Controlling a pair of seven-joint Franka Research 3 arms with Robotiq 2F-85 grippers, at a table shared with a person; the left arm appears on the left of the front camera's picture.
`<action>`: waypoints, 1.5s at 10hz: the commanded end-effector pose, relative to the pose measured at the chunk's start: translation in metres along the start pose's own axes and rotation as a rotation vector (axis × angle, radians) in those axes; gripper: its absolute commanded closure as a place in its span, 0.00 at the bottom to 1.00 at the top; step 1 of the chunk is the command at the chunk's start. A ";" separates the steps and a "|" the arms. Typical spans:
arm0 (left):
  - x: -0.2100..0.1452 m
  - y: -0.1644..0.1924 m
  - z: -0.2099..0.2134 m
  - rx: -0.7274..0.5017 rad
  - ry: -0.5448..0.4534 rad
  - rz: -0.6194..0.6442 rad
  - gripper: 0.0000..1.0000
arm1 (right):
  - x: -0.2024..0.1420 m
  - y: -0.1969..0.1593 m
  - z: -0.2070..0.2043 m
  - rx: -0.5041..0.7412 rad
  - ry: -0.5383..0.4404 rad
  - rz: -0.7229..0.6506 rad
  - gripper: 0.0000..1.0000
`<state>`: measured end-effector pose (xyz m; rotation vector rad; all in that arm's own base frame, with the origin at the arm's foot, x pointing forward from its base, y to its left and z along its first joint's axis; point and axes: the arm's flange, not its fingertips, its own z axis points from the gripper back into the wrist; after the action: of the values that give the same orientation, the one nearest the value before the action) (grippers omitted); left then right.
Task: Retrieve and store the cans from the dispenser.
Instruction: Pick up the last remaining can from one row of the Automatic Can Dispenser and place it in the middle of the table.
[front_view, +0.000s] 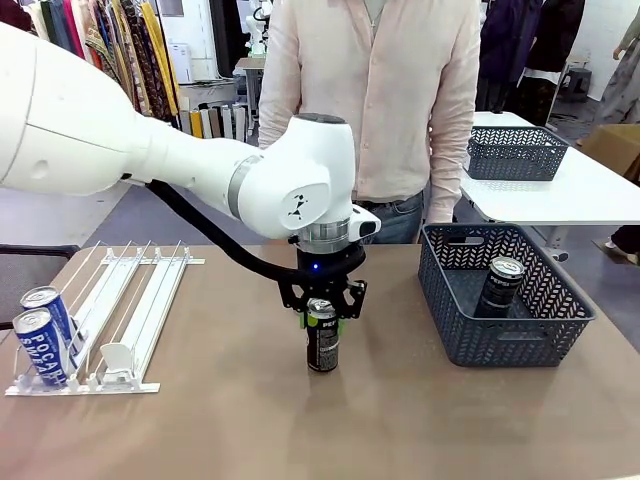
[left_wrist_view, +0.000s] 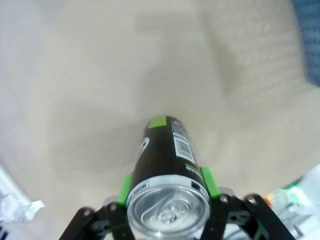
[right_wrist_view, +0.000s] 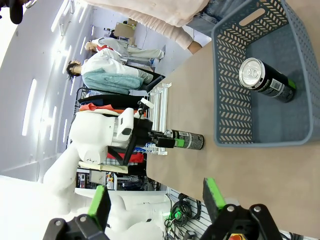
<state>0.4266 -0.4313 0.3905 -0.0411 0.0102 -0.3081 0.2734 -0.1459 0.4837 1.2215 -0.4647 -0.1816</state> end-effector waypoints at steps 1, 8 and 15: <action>-0.002 0.011 0.001 0.002 -0.041 0.017 1.00 | 0.003 0.000 -0.002 0.029 -0.015 0.026 0.00; -0.006 0.014 0.007 0.009 -0.011 -0.017 0.00 | 0.003 0.000 -0.002 0.029 -0.015 0.026 0.00; -0.043 0.224 0.164 -0.561 -0.019 0.193 0.00 | 0.003 0.000 -0.002 0.029 -0.015 0.026 0.00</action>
<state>0.4567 -0.2562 0.5547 -0.4458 -0.0009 -0.1871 0.2735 -0.1462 0.4833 1.2216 -0.4641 -0.1829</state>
